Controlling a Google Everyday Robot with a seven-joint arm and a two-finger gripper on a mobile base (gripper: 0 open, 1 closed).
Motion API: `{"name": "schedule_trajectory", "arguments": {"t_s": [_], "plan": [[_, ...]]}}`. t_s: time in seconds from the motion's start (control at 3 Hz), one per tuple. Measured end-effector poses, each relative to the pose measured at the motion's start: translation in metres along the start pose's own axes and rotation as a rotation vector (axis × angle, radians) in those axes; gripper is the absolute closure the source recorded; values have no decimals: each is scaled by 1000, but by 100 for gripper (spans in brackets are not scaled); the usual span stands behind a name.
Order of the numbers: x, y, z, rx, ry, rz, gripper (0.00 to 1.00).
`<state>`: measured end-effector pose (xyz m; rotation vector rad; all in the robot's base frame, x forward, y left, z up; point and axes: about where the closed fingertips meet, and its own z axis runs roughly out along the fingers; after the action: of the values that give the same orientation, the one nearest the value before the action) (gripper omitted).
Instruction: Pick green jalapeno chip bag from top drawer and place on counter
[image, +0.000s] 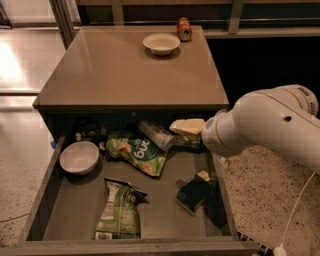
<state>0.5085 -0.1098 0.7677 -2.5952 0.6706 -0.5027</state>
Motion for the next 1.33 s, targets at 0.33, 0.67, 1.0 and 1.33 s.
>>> {"name": "schedule_trajectory", "arguments": {"t_s": [0.33, 0.67, 1.0, 1.33], "plan": [[-8, -3, 2, 92, -104, -34, 0], [-8, -2, 3, 89, -97, -32, 0], [-19, -9, 9, 128, -133, -60, 0], [-39, -19, 18, 177, -206, -106, 0]]}}
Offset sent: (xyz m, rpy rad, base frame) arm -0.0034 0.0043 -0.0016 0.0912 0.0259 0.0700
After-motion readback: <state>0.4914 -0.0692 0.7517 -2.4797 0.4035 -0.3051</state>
